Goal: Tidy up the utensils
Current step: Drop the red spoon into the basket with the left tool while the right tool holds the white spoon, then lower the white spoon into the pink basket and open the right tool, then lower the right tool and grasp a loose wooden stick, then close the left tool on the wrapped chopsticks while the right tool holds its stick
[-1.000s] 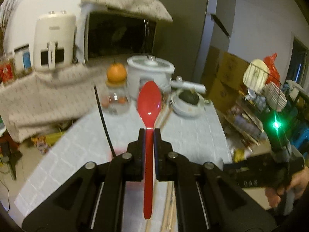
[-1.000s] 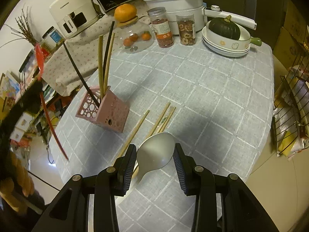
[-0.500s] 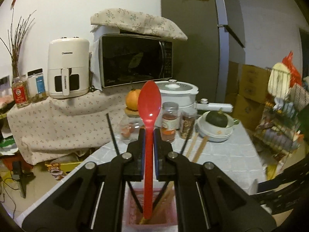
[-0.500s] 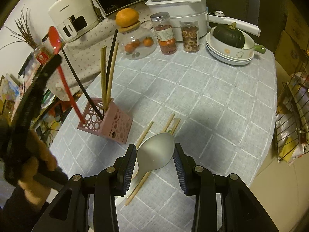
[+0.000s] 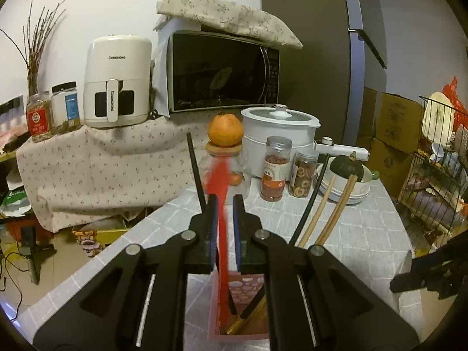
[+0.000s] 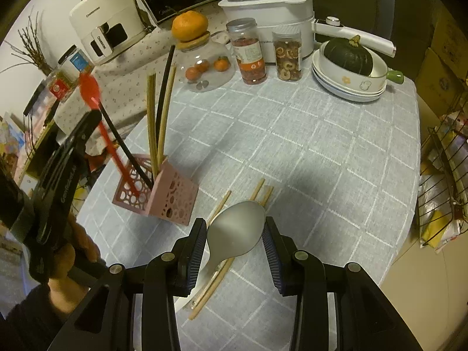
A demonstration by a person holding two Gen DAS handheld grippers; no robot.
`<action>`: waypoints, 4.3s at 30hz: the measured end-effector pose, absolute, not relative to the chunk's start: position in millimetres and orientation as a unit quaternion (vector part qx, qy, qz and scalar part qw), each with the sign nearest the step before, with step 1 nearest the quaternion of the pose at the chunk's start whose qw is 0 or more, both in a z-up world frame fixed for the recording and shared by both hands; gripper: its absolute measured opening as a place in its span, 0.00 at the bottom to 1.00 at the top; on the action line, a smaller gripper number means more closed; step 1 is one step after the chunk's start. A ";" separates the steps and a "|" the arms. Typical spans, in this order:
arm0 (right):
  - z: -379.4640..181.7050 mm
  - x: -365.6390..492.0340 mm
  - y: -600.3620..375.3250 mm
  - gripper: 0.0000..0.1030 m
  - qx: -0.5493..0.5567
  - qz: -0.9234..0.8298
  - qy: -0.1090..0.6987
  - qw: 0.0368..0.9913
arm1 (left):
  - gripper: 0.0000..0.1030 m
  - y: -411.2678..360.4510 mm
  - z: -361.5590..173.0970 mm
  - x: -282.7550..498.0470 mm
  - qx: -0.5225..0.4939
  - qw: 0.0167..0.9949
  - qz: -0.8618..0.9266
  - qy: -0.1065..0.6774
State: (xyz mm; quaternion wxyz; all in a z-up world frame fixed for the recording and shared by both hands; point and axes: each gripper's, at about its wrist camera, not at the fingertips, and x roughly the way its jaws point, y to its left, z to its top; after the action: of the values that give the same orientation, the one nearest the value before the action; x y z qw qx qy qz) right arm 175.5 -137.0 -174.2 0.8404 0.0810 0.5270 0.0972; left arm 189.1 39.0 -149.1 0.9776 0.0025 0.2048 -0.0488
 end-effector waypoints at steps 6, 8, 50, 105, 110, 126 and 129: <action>-157.5 173.2 -127.7 0.39 0.077 0.096 0.499 0.858 | 0.23 42.7 -142.4 179.4 0.003 0.971 -0.063 0.230; -148.8 172.5 -123.4 0.39 0.072 0.095 0.484 0.867 | 0.34 47.4 -136.1 173.9 -0.005 0.968 -0.066 0.241; -124.2 174.6 -23.8 0.53 -0.077 0.107 0.297 0.946 | 0.67 115.8 -156.1 156.9 -0.128 0.864 0.024 0.487; -288.4 220.3 -129.5 0.24 0.087 0.064 0.660 0.743 | 0.81 59.8 -211.8 153.4 -0.037 0.800 -0.054 0.597; -289.1 222.5 -119.4 0.24 0.078 0.061 0.662 0.743 | 0.81 61.7 -212.6 153.2 -0.034 0.799 -0.056 0.598; -277.9 197.1 -156.2 0.06 0.079 0.073 0.664 0.740 | 0.80 30.4 -205.5 136.8 -0.010 0.799 -0.127 0.588; -268.3 184.5 -170.9 0.06 0.091 0.079 0.653 0.748 | 0.66 12.9 -208.8 131.4 0.004 0.796 -0.148 0.586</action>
State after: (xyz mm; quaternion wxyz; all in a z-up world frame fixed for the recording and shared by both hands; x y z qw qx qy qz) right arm 184.5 -170.9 -268.3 0.7480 0.0907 0.6527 0.0791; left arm 131.4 12.9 -208.8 0.7964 0.0041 0.5863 -0.1483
